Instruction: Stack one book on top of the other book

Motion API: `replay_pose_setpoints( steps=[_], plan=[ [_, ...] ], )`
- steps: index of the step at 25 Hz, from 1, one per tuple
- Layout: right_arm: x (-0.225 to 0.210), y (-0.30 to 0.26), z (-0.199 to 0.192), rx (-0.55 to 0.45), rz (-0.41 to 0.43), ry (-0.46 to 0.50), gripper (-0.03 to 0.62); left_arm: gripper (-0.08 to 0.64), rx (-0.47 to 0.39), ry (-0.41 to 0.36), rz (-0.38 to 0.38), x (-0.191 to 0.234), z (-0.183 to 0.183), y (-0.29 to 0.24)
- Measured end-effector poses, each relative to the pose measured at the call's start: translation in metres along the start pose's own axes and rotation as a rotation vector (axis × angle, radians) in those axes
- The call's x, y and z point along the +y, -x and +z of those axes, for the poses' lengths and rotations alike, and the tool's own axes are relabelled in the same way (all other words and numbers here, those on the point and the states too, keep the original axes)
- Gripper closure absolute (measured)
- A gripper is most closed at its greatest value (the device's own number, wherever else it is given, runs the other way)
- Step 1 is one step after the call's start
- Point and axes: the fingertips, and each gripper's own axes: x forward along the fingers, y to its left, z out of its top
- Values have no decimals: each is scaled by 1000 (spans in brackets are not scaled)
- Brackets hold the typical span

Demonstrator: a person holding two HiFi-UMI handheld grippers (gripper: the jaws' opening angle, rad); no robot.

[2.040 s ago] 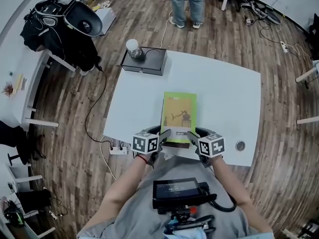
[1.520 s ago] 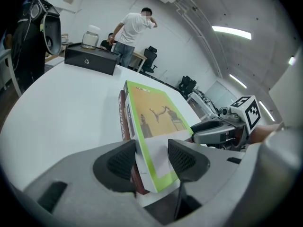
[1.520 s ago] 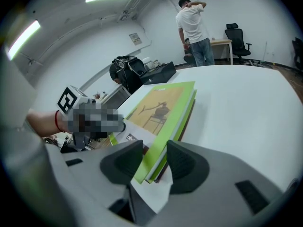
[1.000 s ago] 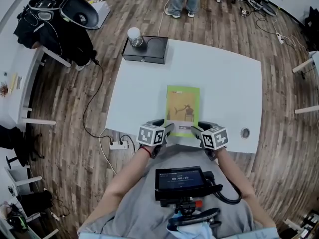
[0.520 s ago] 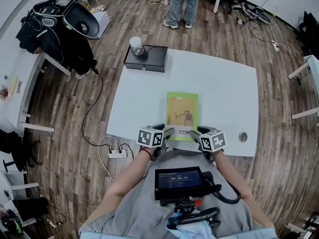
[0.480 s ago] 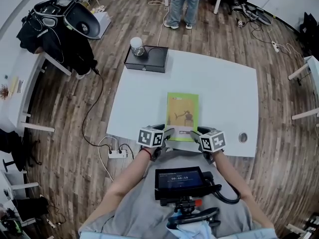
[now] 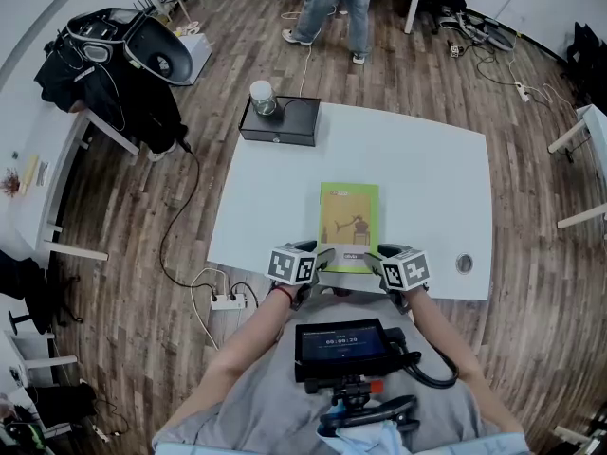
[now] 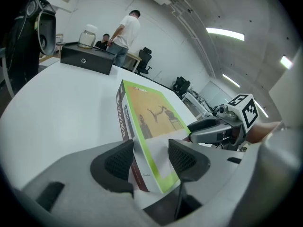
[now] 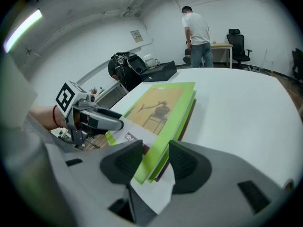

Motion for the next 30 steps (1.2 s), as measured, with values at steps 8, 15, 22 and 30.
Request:
replay_pose_setpoints(
  steps=[8, 15, 22, 30],
  plan=[
    [-1, 5, 9, -37, -16, 14, 409, 334, 1, -119, 37, 0, 8, 5],
    [2, 16, 24, -84, -50, 54, 400, 334, -78, -158, 21, -2, 31, 20],
    [18, 37, 58, -174, -72, 140, 400, 334, -173, -232, -11, -29, 67, 44],
    [55, 49, 73, -244, -10, 183, 400, 334, -233, -289, -89, -65, 77, 55]
  ],
)
